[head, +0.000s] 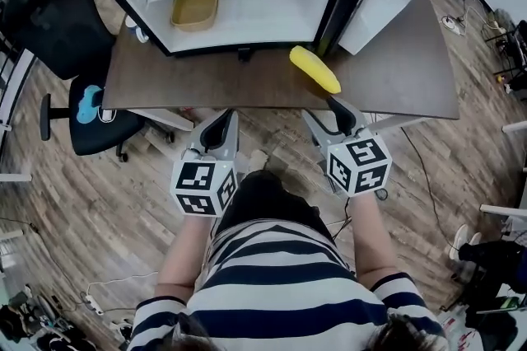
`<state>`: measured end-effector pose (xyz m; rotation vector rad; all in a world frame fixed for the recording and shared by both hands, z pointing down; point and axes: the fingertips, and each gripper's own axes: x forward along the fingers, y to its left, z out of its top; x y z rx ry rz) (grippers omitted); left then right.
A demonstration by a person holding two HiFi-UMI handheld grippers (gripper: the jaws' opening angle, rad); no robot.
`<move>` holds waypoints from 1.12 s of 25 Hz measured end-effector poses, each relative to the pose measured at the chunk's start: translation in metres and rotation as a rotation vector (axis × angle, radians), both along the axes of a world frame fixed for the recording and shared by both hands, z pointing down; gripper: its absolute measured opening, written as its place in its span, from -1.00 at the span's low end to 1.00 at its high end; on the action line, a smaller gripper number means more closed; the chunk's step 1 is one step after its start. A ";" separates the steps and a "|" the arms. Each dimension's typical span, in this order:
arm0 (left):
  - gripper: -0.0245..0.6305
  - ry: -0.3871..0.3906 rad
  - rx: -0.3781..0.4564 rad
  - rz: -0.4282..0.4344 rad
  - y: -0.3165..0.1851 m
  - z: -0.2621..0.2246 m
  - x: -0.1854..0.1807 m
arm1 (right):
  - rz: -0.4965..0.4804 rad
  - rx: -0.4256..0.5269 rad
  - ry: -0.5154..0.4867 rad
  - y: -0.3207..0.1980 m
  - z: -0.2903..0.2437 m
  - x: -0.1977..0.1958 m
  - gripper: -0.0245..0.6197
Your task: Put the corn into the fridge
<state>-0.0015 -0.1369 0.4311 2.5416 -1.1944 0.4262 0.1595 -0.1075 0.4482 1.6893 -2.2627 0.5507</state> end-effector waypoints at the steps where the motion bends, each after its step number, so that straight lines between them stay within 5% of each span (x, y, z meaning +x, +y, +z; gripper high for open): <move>1: -0.93 -0.001 -0.005 0.005 -0.007 0.001 0.003 | 0.004 -0.004 0.010 -0.006 0.001 0.003 -0.18; 19: -0.93 -0.030 -0.066 0.094 -0.094 0.037 0.039 | 0.046 -0.117 0.164 -0.092 0.048 0.061 -0.09; 28: -0.93 -0.014 -0.102 0.115 -0.109 0.054 0.052 | -0.031 -0.189 0.199 -0.111 0.076 0.064 -0.08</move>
